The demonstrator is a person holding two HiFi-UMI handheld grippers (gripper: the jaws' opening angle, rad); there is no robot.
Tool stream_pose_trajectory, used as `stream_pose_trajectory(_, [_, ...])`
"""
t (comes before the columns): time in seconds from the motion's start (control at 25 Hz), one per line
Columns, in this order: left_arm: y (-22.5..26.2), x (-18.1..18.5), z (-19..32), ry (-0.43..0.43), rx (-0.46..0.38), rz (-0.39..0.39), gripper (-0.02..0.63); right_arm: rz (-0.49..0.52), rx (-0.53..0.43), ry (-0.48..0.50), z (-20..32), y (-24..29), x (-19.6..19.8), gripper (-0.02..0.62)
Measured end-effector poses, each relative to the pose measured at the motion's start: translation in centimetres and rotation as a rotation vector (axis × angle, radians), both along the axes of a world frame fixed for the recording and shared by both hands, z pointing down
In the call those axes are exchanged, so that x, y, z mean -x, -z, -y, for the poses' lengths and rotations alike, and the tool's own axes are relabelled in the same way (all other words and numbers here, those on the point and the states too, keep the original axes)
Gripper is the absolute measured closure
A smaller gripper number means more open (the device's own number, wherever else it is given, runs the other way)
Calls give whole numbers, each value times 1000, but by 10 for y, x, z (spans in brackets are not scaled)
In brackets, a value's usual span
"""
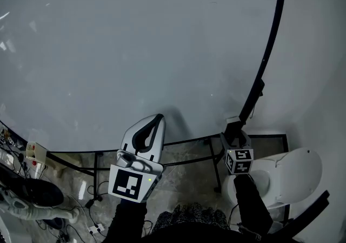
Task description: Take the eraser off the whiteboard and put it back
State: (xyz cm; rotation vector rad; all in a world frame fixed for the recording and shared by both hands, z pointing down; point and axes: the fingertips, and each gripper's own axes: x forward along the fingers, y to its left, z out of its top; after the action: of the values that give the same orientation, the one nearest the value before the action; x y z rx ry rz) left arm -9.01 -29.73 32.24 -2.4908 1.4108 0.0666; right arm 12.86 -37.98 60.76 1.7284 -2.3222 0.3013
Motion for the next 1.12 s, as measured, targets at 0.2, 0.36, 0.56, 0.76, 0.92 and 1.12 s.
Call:
stream_pose_trajectory(0.2, [-1, -2, -2, -7, -1, -8, 600, 5, 8, 21, -16, 0, -4, 318])
stream_pose_trajectory(0.36, [-2, -9, -4, -28, 3, -13, 600, 7, -8, 14, -27, 13, -10, 318])
stream_pose_trajectory(0.56, [-6, -21, -8, -55, 10, -30, 600, 12, -54, 4, -41, 37, -12, 318])
stream_pose_trajectory(0.76, [-7, -29, -14, -75, 12, -21, 600, 28, -97, 10, -54, 59, -13, 319])
stream_pose_trajectory(0.92, [-5, -34, -17, -92, 1, -19, 600, 17, -152, -13, -63, 82, -14, 462])
stream_pose_trajectory(1.12, [-9, -33, -18, -80, 15, -34, 600, -11, -198, 1, -69, 104, -9, 560])
